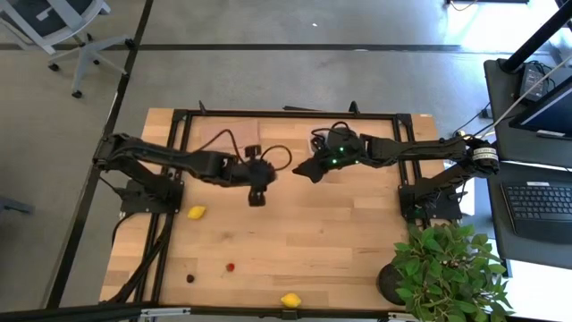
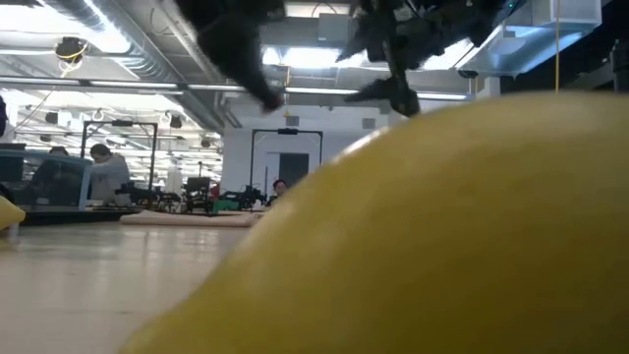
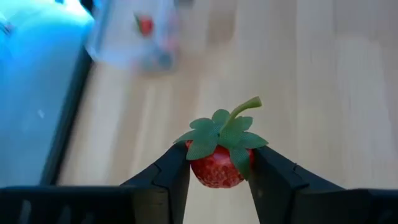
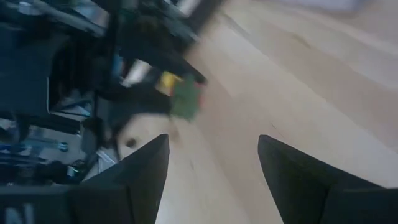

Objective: Pick and placing Produce into tupperware
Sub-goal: Put the strawberry into the transparent bin

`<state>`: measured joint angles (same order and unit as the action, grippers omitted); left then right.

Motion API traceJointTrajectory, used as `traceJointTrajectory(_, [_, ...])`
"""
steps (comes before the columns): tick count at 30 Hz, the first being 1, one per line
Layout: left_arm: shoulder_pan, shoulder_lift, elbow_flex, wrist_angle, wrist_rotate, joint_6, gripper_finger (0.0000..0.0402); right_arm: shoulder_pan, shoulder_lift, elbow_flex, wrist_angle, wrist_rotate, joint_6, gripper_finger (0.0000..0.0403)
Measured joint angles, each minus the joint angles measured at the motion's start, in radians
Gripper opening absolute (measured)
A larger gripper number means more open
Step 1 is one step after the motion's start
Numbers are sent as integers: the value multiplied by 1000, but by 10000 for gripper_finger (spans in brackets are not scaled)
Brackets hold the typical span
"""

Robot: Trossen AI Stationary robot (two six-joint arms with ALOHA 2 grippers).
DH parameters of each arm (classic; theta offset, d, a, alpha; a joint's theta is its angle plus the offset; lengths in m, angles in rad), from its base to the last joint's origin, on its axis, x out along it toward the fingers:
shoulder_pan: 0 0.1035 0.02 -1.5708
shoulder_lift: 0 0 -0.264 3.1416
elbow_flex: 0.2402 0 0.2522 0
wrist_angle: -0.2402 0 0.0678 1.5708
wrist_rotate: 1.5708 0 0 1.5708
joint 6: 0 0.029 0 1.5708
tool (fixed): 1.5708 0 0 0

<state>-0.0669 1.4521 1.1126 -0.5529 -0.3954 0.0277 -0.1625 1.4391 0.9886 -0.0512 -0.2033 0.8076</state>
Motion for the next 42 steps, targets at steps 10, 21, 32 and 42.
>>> traceJointTrajectory(10, [9,-15,191,40,-18,163,129,8,0,1,120,-7,-25,248])
traceJointTrajectory(21, [9,-16,231,15,-41,191,126,9,0,1,275,-29,-60,296])
traceJointTrajectory(32, [14,-14,230,28,-58,196,128,9,0,1,311,-87,-57,369])
traceJointTrajectory(42, [14,-14,230,129,-44,233,138,11,0,1,359,-44,-57,368])
